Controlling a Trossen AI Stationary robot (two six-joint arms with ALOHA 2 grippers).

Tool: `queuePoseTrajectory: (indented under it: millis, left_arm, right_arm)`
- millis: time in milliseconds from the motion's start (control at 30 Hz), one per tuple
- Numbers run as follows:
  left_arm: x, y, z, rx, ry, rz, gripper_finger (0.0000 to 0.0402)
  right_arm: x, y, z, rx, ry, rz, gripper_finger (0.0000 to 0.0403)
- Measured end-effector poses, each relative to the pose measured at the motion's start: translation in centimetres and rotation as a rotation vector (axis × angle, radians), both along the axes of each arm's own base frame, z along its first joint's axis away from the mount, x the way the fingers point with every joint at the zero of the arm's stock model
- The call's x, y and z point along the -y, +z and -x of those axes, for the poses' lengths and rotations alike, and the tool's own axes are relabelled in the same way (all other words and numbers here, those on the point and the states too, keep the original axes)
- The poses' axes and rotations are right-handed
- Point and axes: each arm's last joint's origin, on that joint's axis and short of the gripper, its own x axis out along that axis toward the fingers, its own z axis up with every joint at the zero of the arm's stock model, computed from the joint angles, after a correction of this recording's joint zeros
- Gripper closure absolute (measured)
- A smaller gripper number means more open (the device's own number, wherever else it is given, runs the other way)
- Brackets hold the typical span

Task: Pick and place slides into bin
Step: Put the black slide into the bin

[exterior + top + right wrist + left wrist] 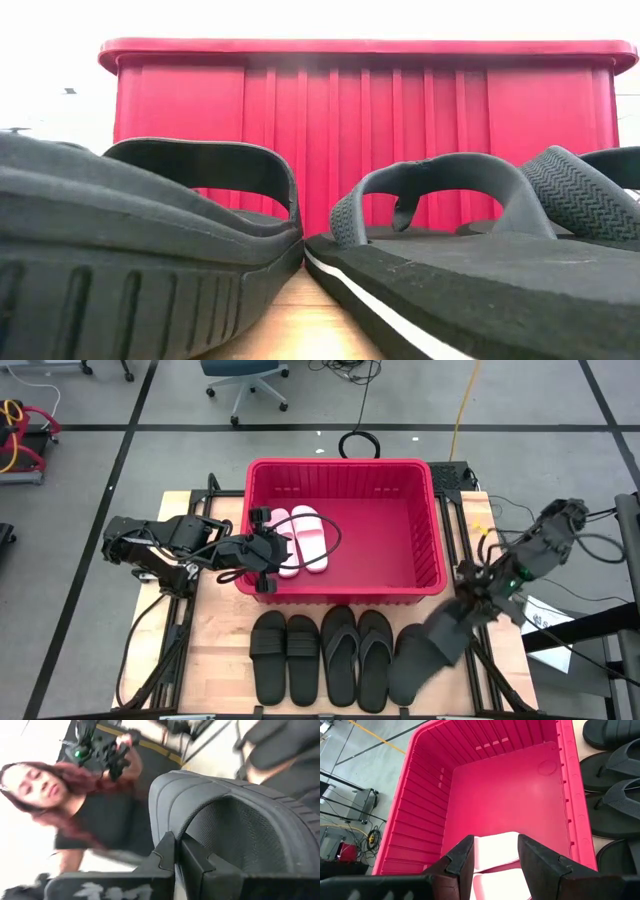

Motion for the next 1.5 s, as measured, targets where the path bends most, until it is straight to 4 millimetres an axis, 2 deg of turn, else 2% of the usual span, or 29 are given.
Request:
queuePoseTrajectory:
  millis: [167, 300, 400, 467, 633, 800, 1033, 1233, 1367, 1500]
  left_arm:
    - [0.0, 0.0, 0.0, 0.002, 0.002, 0.002, 0.0254]
    - [0.0, 0.0, 0.0, 0.004, 0.004, 0.004, 0.0254]
    - [0.0, 0.0, 0.0, 0.006, 0.004, 0.005, 0.0254]
    - [0.0, 0.0, 0.0, 0.007, 0.004, 0.005, 0.0254]
    - [0.0, 0.0, 0.0, 0.009, 0.008, 0.009, 0.0254]
    - [0.0, 0.0, 0.0, 0.015, 0.017, 0.019, 0.0254]
    - [0.0, 0.0, 0.0, 0.018, 0.023, 0.024, 0.0254]
    - [0.0, 0.0, 0.0, 0.025, 0.035, 0.036, 0.0254]
    - [0.0, 0.0, 0.0, 0.025, 0.035, 0.037, 0.0254]
    - [0.0, 0.0, 0.0, 0.025, 0.036, 0.037, 0.0254]
  right_arm:
    - [1.7, 1.6, 0.0, 0.170, -0.124, 0.164, 0.0403]
    - [3.2, 2.7, 0.0, 0.284, -0.297, 0.306, 0.0403]
    - [4.4, 3.3, 0.0, 0.304, -0.522, 0.392, 0.0403]
    - [5.1, 3.6, 0.1, 0.311, -0.612, 0.434, 0.0403]
    - [6.2, 4.0, -0.2, 0.334, -0.699, 0.510, 0.0403]
    - [7.2, 4.4, -1.8, 0.363, -0.804, 0.608, 0.0403]
    - [9.4, 3.5, -6.2, 0.317, -0.758, 0.704, 0.0403]
    - [12.7, 1.7, -9.6, 0.216, -0.649, 0.645, 0.0403]
    - [15.4, 1.4, -10.6, 0.186, -0.585, 0.592, 0.0403]
    - [18.0, 1.7, -10.6, 0.151, -0.570, 0.589, 0.0403]
